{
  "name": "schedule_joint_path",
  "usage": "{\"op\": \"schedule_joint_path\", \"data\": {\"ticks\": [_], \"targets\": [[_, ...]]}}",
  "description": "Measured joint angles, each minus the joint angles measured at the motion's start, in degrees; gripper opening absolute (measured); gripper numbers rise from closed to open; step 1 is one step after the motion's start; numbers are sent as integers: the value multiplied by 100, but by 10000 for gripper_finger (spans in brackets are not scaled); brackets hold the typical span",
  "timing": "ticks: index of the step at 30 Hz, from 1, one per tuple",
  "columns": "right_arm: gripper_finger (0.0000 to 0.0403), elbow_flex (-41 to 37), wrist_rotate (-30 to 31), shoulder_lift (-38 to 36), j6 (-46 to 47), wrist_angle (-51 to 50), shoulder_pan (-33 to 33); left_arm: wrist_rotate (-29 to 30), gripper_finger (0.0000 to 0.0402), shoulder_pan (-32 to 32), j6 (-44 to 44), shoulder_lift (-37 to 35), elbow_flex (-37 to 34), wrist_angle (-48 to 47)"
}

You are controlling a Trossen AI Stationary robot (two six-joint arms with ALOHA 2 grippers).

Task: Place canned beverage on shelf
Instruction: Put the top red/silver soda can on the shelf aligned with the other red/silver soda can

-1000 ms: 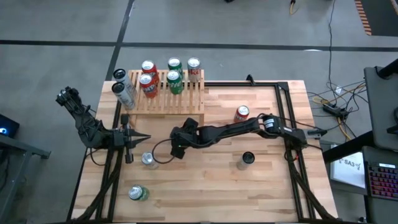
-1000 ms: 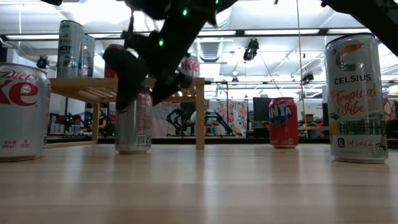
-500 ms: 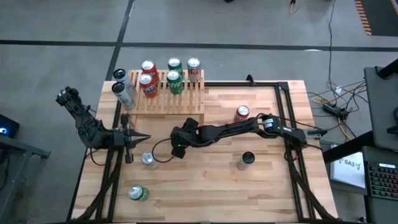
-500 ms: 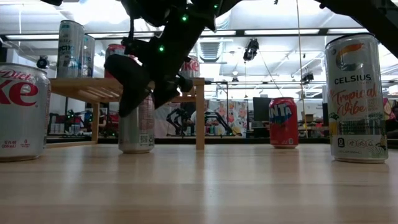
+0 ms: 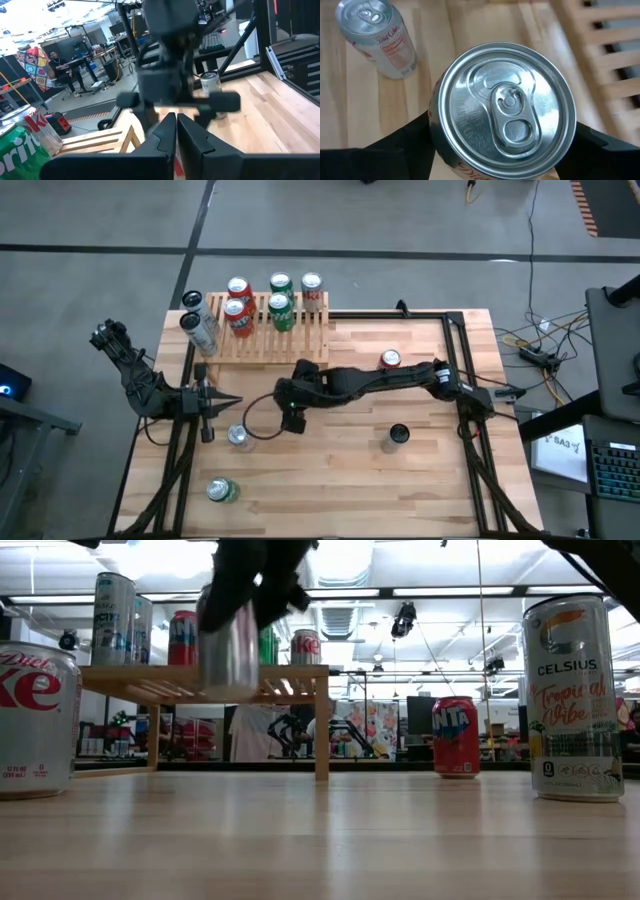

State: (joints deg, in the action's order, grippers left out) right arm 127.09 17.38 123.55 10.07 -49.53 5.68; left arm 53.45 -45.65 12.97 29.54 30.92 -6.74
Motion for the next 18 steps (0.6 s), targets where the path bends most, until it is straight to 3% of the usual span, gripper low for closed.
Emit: {"op": "schedule_joint_path", "data": {"ticks": [4, 18], "targets": [[294, 790, 8, -39, -436, -771, -38, 0, 0, 0, 0, 0, 1, 33], [294, 636, -898, -922, -1928, -1088, -692, 0, 0, 0, -20, 0, 2, 142]]}}
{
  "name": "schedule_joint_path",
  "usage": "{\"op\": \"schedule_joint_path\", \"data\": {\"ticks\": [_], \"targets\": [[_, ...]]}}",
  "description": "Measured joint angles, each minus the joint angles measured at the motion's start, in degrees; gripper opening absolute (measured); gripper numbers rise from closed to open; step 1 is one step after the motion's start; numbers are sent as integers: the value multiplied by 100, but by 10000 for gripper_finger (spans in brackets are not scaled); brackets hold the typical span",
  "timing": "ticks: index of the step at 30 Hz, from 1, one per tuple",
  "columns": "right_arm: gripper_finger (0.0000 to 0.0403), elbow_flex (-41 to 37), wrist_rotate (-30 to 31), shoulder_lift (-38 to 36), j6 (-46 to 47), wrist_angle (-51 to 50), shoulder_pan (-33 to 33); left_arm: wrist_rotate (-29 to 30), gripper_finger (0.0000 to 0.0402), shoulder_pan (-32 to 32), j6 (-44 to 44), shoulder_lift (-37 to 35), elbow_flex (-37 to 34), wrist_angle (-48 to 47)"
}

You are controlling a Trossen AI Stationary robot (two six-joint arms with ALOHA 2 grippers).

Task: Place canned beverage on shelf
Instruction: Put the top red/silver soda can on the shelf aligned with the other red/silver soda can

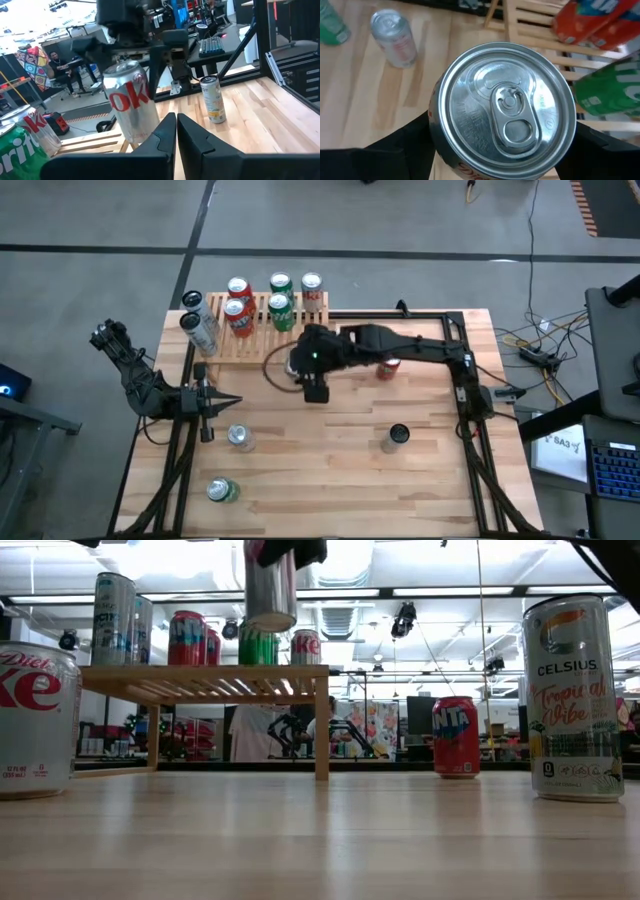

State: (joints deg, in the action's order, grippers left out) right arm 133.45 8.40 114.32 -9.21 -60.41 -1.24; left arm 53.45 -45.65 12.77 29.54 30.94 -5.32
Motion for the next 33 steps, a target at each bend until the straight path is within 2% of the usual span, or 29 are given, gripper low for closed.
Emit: {"op": "schedule_joint_path", "data": {"ticks": [15, 24, 33], "targets": [[295, -216, -1789, -5, -1207, -34, -1478, 3, 0, 0, -316, 43, 4, 19], [295, -281, -2300, -66, -1685, 94, -2099, 31, 0, -2, -344, 189, 4, 19], [295, -428, -2659, -70, -1782, 546, -2484, 452, 0, 0, -345, 199, 4, 19]]}}
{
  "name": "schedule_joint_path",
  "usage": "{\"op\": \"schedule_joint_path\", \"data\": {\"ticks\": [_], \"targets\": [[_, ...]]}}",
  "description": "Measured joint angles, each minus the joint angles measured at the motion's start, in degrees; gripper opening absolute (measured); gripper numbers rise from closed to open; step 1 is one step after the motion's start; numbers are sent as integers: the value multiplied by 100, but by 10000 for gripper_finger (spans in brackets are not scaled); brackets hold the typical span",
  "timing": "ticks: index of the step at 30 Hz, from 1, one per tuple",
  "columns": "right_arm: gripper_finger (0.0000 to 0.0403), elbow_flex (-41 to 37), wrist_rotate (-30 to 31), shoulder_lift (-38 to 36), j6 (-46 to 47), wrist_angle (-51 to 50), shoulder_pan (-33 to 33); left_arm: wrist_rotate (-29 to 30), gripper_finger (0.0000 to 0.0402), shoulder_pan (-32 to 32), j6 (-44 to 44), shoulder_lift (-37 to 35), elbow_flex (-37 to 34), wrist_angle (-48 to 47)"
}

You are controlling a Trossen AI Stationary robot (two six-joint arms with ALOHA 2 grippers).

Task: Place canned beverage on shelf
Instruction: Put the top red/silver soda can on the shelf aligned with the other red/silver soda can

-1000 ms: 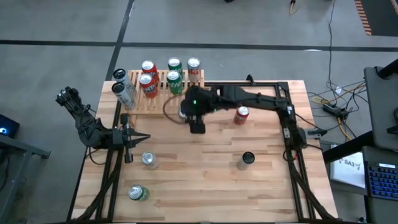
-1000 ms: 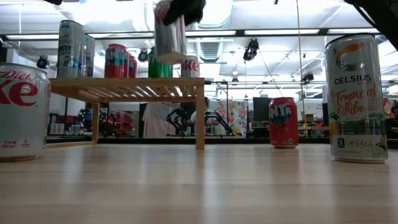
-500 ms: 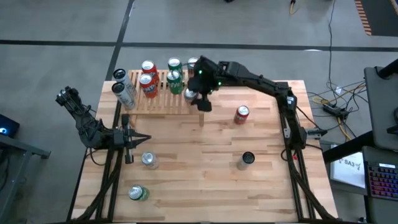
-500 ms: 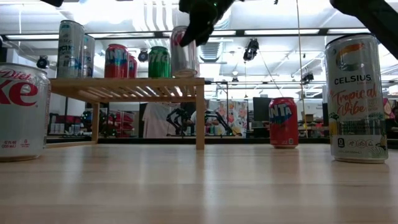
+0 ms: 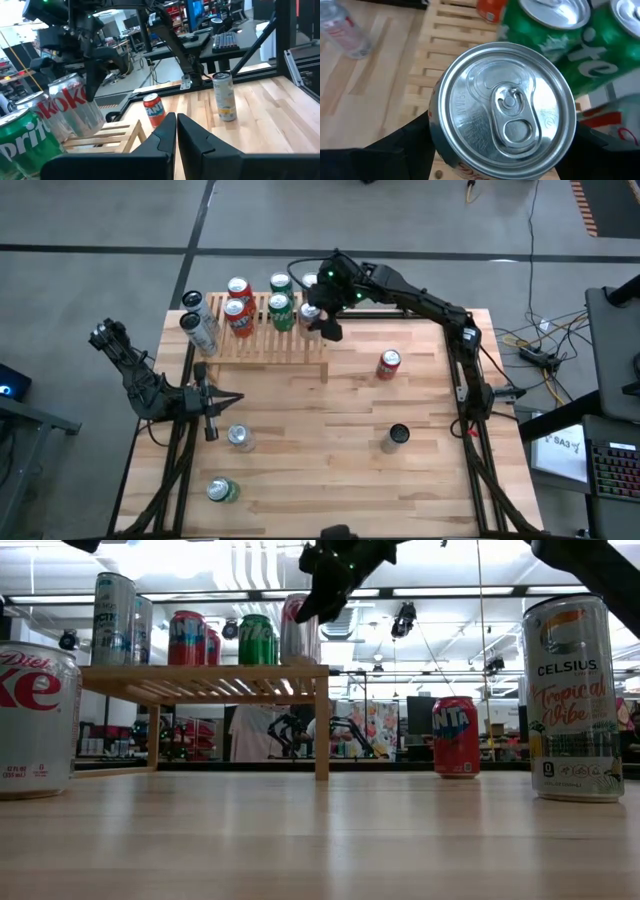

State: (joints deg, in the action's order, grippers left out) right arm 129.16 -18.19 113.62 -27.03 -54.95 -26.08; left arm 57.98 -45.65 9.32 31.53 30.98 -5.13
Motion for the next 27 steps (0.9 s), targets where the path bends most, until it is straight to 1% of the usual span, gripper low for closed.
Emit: {"op": "schedule_joint_path", "data": {"ticks": [9, 13, 15, 18, 27], "targets": [[295, -358, 19, 0, 217, 301, -71, 2, 0, 0, 0, 0, 0, -2], [295, -363, 24, 0, 305, 356, -71, 2, 0, 0, 0, 0, 0, -2], [295, -366, 135, 0, 318, 333, -71, 2, 0, 0, 0, 0, 0, -2], [300, -371, 352, 0, 311, 326, -71, 2, 0, 0, 0, 0, 0, -2], [327, -389, 384, 0, 359, 327, -71, 2, 0, 0, 0, 0, 0, -2]]}}
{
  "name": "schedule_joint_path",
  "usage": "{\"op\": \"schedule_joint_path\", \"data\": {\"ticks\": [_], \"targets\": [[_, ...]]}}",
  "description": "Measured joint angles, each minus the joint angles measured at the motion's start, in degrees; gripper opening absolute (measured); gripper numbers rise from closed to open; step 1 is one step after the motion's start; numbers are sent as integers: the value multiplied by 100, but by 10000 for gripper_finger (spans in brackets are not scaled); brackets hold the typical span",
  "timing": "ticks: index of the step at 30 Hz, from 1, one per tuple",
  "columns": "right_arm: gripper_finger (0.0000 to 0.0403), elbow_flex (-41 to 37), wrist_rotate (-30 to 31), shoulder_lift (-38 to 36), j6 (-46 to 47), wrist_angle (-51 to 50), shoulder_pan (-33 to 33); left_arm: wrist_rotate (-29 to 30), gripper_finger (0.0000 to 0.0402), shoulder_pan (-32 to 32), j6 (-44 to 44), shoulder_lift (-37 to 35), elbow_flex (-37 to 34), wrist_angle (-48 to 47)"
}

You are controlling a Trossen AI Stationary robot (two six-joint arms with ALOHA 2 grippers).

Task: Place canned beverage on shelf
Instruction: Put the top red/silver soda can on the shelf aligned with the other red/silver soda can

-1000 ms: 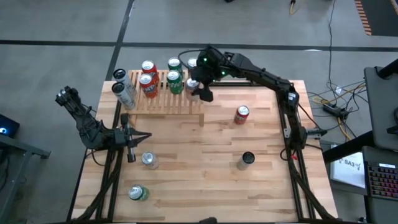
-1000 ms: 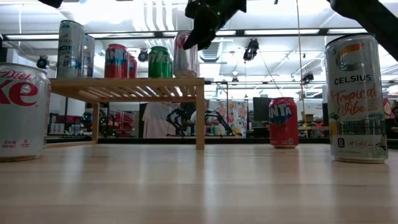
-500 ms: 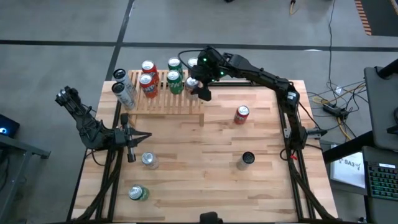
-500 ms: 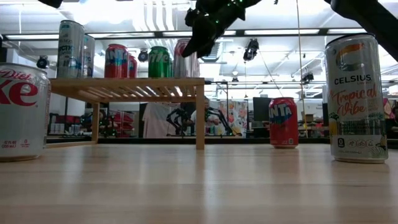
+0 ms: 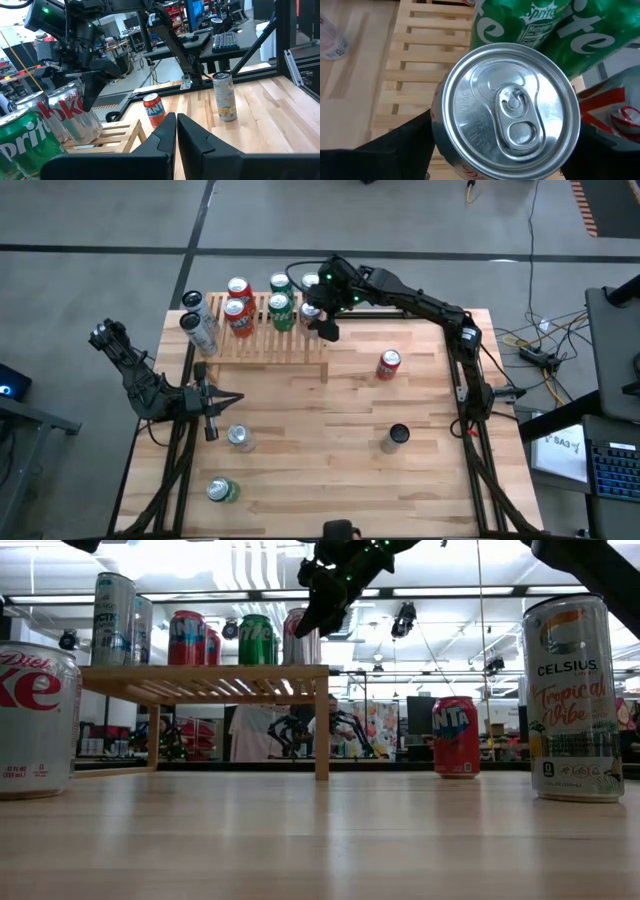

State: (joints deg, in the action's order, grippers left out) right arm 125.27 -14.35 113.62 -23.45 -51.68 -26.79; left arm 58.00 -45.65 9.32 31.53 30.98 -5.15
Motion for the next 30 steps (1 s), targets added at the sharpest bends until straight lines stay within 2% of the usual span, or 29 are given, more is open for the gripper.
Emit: {"op": "schedule_joint_path", "data": {"ticks": [9, 30], "targets": [[348, 2, -4, 0, 251, 20, 0, 0, 0, 0, -4, 0, 0, 0], [348, 7, 243, -273, 713, 155, 8, 11, 0, 0, -34, 0, 0, 0]]}}
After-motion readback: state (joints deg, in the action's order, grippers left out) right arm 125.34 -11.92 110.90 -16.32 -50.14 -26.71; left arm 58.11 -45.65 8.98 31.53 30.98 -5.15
